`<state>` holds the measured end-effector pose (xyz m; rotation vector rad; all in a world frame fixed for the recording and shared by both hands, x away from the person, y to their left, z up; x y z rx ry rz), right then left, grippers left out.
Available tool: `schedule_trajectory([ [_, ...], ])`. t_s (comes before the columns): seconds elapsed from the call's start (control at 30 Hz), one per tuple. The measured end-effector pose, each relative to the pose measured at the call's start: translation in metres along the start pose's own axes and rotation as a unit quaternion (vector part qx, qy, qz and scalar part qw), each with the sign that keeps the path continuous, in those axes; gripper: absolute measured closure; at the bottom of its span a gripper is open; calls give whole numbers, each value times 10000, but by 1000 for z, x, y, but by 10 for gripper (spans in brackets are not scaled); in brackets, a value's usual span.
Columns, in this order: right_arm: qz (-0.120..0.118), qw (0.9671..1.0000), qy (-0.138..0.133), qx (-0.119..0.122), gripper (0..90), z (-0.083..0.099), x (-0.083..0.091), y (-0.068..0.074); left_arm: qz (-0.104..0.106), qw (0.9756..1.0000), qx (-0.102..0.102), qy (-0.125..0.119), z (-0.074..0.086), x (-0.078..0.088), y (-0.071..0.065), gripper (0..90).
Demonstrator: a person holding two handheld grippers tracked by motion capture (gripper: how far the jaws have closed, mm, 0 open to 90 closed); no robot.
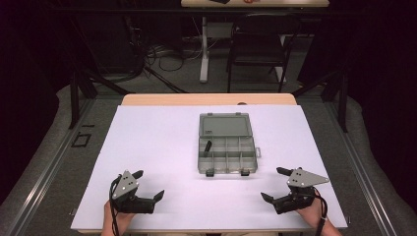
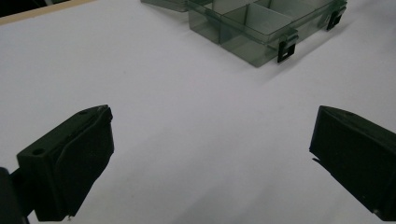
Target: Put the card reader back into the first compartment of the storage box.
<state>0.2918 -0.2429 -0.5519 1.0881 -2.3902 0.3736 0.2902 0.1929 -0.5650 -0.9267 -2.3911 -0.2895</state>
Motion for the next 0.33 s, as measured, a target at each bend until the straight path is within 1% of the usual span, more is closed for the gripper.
schedule_trajectory([
  [0.13, 19, 10000, -7, -13, 0, 0, 0, -1, 59, 10000, -16, 30, 0, -1, -2, 0],
  [0.23, 10, 10000, -16, -27, 0, 0, 0, -1, 87, 9999, -72, 68, 0, -1, -3, 0],
  [0.33, -5, 10000, -22, -25, 0, 0, 0, -2, 97, 9999, -111, 26, -2, -1, -3, 0],
])
Point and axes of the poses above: each handheld gripper's, and its own axes: x roughly backward along the jaws, z roughly out of its underside, y roughly to its left, the point moved 5 cm from there along -x, roughly forward along the jaws, and after that the axes turned 4 degrees about y, right-handed, at the moved point
